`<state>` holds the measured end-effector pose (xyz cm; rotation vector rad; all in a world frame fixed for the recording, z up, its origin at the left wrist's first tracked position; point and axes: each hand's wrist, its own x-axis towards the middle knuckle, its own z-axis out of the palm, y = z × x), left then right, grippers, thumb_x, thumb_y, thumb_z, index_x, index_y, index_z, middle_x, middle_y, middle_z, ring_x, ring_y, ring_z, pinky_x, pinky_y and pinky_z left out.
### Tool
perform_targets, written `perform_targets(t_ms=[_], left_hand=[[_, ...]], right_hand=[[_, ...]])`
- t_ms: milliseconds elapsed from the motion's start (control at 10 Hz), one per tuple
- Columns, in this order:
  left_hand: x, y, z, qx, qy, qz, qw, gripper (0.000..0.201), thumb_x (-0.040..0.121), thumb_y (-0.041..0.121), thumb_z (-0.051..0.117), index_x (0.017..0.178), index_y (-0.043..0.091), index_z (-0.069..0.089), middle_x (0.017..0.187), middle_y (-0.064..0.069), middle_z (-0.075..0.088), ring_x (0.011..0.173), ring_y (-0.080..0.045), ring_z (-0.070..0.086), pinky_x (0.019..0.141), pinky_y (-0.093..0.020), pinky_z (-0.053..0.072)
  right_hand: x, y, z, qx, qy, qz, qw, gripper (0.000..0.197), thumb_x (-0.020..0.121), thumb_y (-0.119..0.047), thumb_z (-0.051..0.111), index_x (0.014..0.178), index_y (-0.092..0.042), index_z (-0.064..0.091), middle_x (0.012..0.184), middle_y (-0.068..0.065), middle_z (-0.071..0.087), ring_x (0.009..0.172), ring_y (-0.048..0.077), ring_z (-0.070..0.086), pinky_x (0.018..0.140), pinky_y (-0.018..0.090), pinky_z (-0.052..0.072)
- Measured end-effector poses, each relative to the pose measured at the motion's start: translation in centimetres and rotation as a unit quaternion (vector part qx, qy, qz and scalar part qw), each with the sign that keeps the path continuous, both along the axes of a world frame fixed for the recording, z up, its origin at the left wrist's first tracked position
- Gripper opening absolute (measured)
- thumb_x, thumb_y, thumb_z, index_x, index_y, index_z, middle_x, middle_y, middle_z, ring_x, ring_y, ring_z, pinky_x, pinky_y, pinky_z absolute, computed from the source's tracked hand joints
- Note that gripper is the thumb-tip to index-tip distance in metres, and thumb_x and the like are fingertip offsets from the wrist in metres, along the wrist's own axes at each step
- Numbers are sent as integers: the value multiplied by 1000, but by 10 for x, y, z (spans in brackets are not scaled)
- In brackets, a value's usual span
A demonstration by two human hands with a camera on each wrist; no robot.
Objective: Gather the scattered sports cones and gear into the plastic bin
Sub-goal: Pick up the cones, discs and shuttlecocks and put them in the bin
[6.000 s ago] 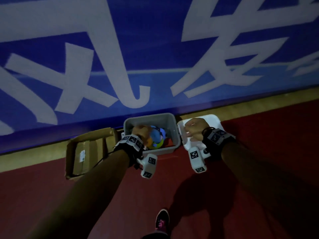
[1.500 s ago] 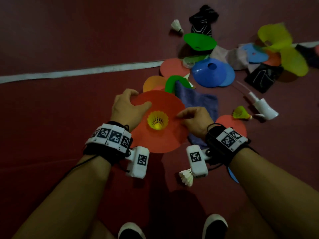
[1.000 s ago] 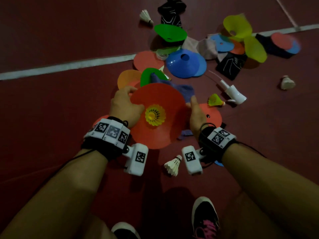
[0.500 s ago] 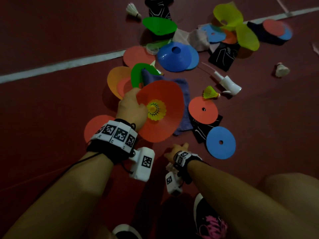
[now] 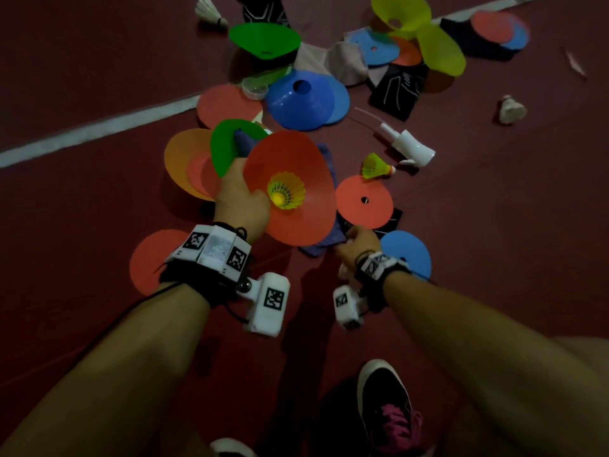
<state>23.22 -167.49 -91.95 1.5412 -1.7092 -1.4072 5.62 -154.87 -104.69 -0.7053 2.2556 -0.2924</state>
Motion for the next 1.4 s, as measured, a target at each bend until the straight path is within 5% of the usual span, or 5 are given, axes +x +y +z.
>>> perform_targets(t_ms=[300,500,700,900,1400], left_hand=[[-56,9,-12,33,63,77,995,47,78,-5,49,119,17,59,102,2,63,95,-16,60,83,-22,45],[-64,8,-6,39,97,103,989,40,72,2,55,101,28,59,86,12,65,78,-8,62,77,-25,50],[-42,7,-9,55,69,102,991,41,78,-4,52,97,32,59,83,12,63,72,-4,59,66,-17,50],[-27,2,3,41,70,103,991,46,83,-8,49,102,34,54,83,16,59,56,18,54,56,0,42],[-17,14,244,195,58,117,972,67,75,-16,34,118,26,62,77,-3,61,62,-22,55,65,-40,51]], right_hand=[[-76,-61,17,-16,90,52,994,59,88,-14,58,144,-21,40,155,18,20,125,42,46,100,43,45],[-84,-79,22,179,142,212,950,66,94,-40,54,150,-16,29,160,19,7,146,44,-3,105,75,17],[-89,-97,23,167,-58,241,954,22,74,0,73,93,-8,69,114,25,63,96,30,63,83,37,53],[-107,-100,-16,24,141,149,978,59,81,-12,68,135,-18,46,148,13,34,126,35,48,99,42,46],[-23,-65,313,-393,88,40,914,32,70,-12,66,101,-5,69,104,12,69,98,32,63,84,35,51]])
